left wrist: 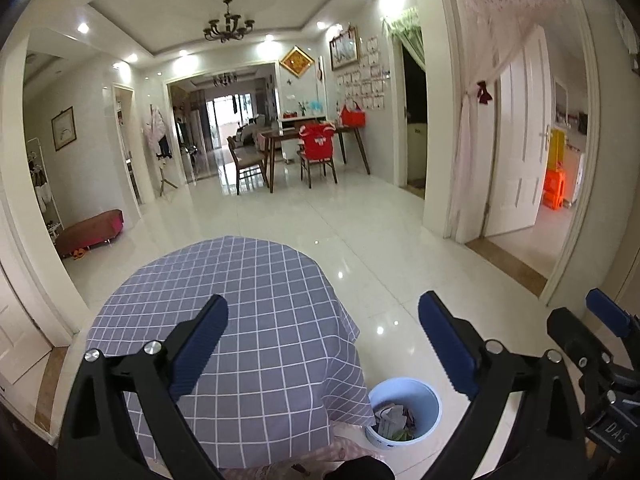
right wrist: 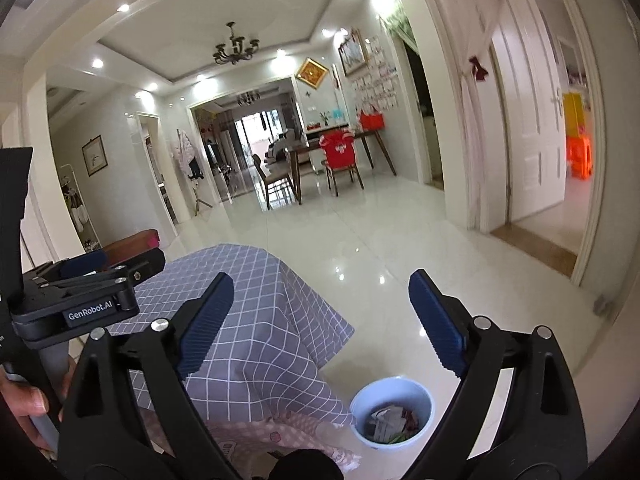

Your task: Collect trash

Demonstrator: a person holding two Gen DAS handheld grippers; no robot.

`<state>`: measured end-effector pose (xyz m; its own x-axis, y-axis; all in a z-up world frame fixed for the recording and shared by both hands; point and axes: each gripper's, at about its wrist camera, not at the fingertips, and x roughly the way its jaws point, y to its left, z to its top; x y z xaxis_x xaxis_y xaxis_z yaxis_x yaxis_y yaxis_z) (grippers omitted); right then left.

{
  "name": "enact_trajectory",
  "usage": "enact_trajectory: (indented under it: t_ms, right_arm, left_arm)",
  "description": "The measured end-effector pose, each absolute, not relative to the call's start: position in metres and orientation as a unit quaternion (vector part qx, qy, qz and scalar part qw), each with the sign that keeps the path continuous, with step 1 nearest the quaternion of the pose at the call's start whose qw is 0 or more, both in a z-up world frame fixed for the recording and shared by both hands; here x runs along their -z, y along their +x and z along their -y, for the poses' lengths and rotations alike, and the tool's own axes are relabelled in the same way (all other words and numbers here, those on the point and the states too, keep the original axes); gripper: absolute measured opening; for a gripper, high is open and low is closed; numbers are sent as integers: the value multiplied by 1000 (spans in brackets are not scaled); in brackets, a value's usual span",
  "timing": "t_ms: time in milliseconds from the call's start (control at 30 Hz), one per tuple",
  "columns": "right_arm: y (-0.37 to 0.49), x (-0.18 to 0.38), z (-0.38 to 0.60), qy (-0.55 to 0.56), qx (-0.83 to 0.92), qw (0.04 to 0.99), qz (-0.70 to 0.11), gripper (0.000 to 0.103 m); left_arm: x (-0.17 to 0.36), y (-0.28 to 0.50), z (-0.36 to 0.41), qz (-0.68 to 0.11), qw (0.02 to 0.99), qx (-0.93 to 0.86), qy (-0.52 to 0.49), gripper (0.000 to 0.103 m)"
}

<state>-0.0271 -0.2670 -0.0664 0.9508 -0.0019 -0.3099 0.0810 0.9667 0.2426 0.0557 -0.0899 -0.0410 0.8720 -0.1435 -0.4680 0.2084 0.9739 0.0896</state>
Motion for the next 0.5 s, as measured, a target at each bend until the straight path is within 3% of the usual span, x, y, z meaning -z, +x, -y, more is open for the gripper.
enact_trajectory:
  t_ms: [500]
  right_arm:
    - [-67, 44, 228, 100, 9, 987, -123, 89]
  left_arm:
    - [7, 3, 66, -187, 977, 88, 54, 96]
